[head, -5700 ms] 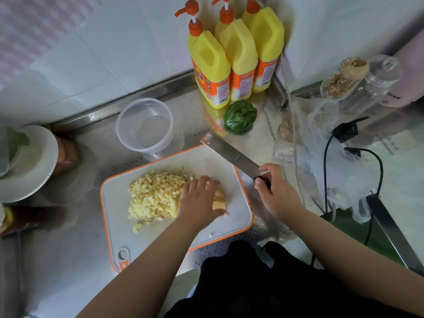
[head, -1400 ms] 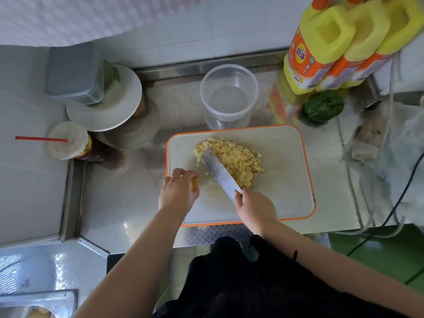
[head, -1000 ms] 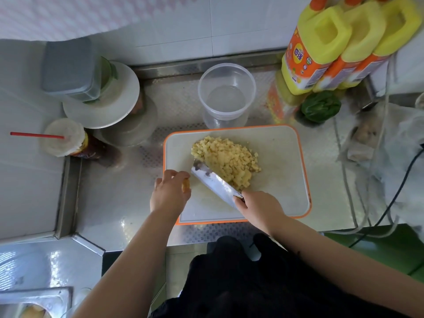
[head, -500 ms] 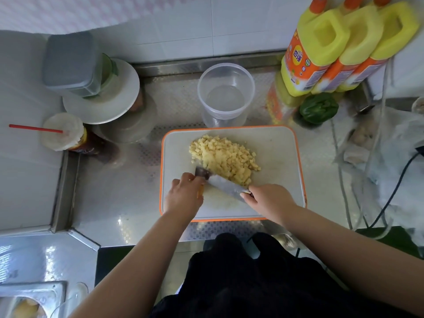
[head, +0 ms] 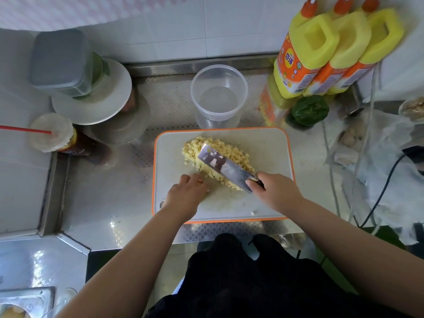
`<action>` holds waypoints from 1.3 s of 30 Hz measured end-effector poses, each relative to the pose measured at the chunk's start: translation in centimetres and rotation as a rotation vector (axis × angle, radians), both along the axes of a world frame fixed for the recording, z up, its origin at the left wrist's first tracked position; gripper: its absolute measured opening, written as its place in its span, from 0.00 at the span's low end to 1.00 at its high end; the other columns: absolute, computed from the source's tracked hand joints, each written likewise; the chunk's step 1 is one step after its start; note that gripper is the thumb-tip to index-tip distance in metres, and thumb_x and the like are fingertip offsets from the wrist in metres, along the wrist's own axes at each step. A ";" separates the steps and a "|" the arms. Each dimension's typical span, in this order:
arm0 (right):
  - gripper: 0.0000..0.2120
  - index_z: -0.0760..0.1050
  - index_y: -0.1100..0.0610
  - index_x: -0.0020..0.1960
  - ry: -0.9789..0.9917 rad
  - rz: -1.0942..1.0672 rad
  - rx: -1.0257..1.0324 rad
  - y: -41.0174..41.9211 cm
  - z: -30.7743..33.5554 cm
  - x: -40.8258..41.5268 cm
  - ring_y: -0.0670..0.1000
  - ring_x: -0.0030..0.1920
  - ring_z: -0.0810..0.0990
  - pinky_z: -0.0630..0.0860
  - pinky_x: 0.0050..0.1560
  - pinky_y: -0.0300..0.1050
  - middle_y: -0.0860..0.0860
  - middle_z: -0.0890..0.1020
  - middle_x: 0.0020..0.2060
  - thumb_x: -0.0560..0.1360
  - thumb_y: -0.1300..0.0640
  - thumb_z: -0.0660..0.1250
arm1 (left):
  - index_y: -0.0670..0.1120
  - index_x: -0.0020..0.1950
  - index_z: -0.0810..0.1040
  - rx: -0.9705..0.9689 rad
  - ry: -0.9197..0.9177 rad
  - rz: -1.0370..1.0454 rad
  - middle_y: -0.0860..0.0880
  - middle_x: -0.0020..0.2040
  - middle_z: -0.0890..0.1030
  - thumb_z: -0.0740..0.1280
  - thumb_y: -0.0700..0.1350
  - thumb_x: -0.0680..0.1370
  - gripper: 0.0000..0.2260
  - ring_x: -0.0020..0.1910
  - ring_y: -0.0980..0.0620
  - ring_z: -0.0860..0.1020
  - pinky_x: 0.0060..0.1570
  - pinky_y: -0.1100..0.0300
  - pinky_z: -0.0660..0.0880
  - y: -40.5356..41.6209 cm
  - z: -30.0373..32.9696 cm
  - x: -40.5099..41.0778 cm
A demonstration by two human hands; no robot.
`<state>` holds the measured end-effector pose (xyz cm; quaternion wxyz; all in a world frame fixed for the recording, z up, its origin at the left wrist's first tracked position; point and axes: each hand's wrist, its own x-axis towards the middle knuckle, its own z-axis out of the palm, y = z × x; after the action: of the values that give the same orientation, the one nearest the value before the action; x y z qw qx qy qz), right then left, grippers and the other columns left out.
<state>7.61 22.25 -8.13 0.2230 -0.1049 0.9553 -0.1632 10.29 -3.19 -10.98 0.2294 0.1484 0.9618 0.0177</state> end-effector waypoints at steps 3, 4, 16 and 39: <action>0.20 0.63 0.57 0.36 -0.041 -0.159 -0.112 -0.1 0.6 0.2 0.51 0.28 0.68 0.60 0.29 0.46 0.52 0.70 0.27 0.80 0.45 0.58 | 0.53 0.74 0.65 -0.001 0.015 -0.022 0.50 0.74 0.62 0.66 0.41 0.78 0.25 0.68 0.44 0.64 0.60 0.51 0.72 -0.3 -0.3 0.4; 0.20 0.63 0.56 0.36 -0.026 -0.165 -0.114 0.0 0.8 0.4 0.51 0.27 0.68 0.61 0.29 0.46 0.51 0.69 0.26 0.80 0.44 0.57 | 0.52 0.74 0.66 0.014 0.000 -0.002 0.50 0.74 0.63 0.67 0.46 0.79 0.24 0.70 0.45 0.63 0.64 0.50 0.70 -0.3 -0.3 0.6; 0.11 0.74 0.61 0.49 0.415 0.063 -0.129 1.6 1.3 2.8 0.56 0.34 0.79 0.71 0.33 0.47 0.53 0.80 0.37 0.74 0.54 0.70 | 0.40 0.73 0.70 0.596 0.633 0.090 0.42 0.73 0.70 0.48 0.55 0.84 0.26 0.72 0.41 0.67 0.72 0.46 0.62 0.6 3.1 1.0; 0.13 0.65 0.45 0.57 0.043 -0.273 -0.121 2.2 2.9 4.4 0.46 0.35 0.76 0.72 0.39 0.45 0.42 0.77 0.37 0.78 0.39 0.57 | 0.48 0.63 0.78 0.720 0.522 0.777 0.50 0.57 0.78 0.61 0.37 0.79 0.15 0.56 0.49 0.76 0.54 0.56 0.72 1.9 5.3 -2.9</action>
<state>11.96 24.44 -5.24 0.1712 0.0093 0.9537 -0.2470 7.36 -1.28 -5.66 -0.1029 -0.1467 0.9038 0.3886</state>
